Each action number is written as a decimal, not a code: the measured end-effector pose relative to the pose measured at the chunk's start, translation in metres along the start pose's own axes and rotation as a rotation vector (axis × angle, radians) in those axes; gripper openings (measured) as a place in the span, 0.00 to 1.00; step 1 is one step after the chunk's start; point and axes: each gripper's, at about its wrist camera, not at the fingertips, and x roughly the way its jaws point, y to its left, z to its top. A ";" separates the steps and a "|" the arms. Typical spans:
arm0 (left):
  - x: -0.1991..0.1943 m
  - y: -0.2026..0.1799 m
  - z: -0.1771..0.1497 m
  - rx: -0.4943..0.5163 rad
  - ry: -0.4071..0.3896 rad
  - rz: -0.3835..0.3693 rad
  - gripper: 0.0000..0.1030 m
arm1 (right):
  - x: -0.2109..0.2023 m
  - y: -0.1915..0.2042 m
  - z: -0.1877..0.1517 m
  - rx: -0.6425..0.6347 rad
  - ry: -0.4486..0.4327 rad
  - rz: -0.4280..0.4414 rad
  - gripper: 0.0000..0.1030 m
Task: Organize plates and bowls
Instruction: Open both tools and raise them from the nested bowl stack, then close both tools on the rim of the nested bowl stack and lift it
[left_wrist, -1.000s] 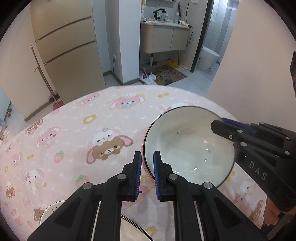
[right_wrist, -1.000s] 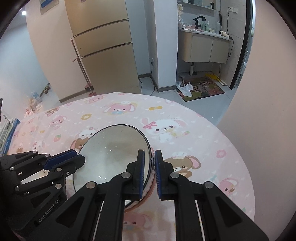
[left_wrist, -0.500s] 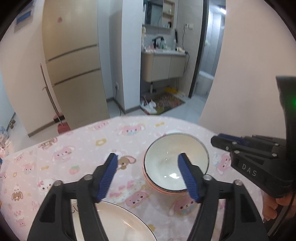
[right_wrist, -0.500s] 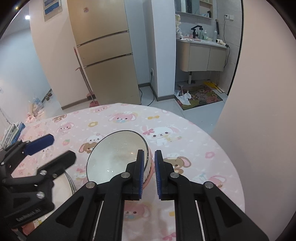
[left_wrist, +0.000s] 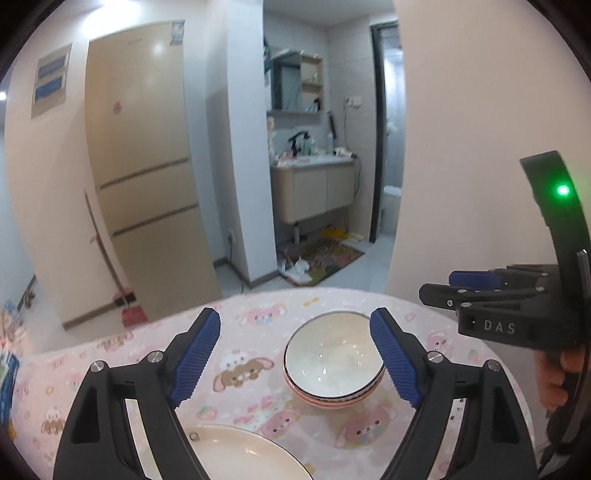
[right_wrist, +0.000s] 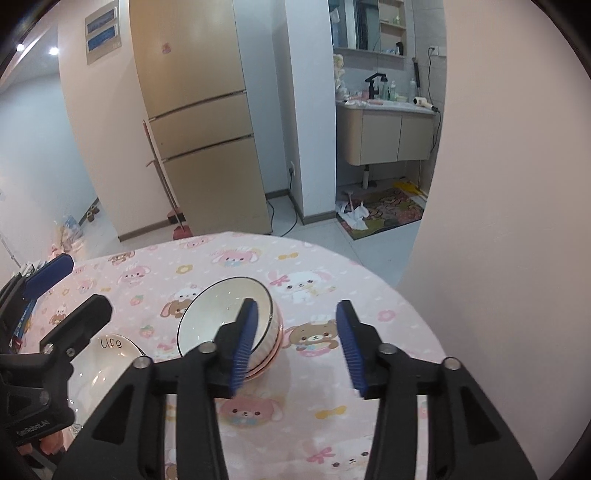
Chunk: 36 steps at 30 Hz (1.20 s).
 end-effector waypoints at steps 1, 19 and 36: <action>-0.003 0.001 0.000 0.002 -0.021 0.006 0.87 | -0.002 -0.001 0.000 -0.005 -0.003 0.006 0.49; 0.045 0.045 -0.019 -0.124 0.063 -0.003 1.00 | 0.070 -0.011 -0.003 0.095 0.197 0.205 0.07; 0.093 0.044 -0.031 -0.120 0.206 -0.056 1.00 | 0.103 -0.017 -0.015 0.111 0.198 0.253 0.66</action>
